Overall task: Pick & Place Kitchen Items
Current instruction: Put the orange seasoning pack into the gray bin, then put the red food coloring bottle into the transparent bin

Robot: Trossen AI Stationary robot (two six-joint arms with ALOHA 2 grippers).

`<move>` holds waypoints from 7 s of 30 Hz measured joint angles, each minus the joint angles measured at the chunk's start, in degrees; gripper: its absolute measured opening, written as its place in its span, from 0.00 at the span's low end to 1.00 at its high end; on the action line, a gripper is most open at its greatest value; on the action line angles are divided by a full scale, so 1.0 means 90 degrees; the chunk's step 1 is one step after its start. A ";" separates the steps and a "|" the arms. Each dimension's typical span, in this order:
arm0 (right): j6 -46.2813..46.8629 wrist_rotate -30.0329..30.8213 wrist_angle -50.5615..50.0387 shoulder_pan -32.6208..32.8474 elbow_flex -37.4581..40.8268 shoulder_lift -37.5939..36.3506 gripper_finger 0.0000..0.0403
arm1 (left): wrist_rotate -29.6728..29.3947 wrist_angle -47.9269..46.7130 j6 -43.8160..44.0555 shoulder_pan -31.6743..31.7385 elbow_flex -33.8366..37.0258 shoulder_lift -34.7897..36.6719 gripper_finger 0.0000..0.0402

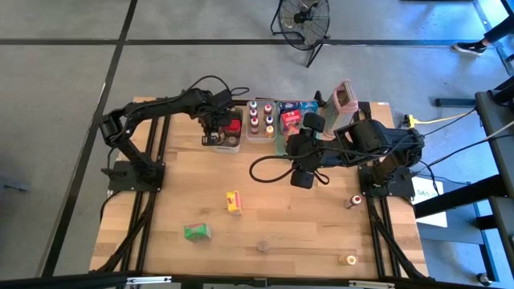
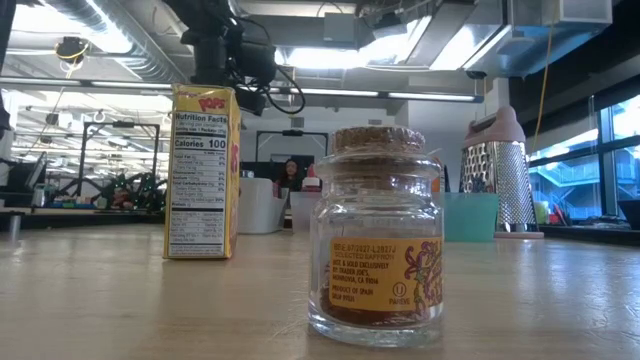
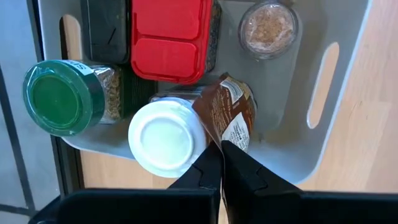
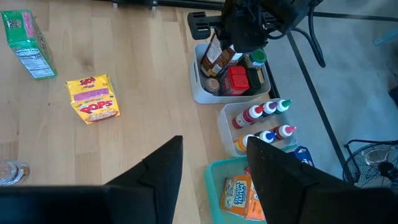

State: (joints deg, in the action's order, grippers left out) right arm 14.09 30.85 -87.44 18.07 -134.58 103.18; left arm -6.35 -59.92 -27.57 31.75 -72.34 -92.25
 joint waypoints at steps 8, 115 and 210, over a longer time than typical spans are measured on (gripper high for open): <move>0.0000 0.0000 0.0000 0.0000 0.0000 0.0000 0.45 | 0.0029 -0.0001 0.0000 0.0000 0.0000 0.0000 0.00; 0.4742 -0.4505 -0.0286 0.0329 0.1061 -0.0307 0.45 | 0.0826 0.0158 0.1699 -0.0932 -0.1401 0.2905 0.35; 1.1213 -0.4005 0.0582 0.2122 0.9005 -0.4119 0.66 | 0.0886 -0.0508 0.1258 -0.0891 -0.1394 0.2905 0.35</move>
State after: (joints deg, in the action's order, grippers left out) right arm 115.01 -5.20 -82.20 37.17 -53.54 66.11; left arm 1.63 -64.49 -16.25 23.73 -84.88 -66.11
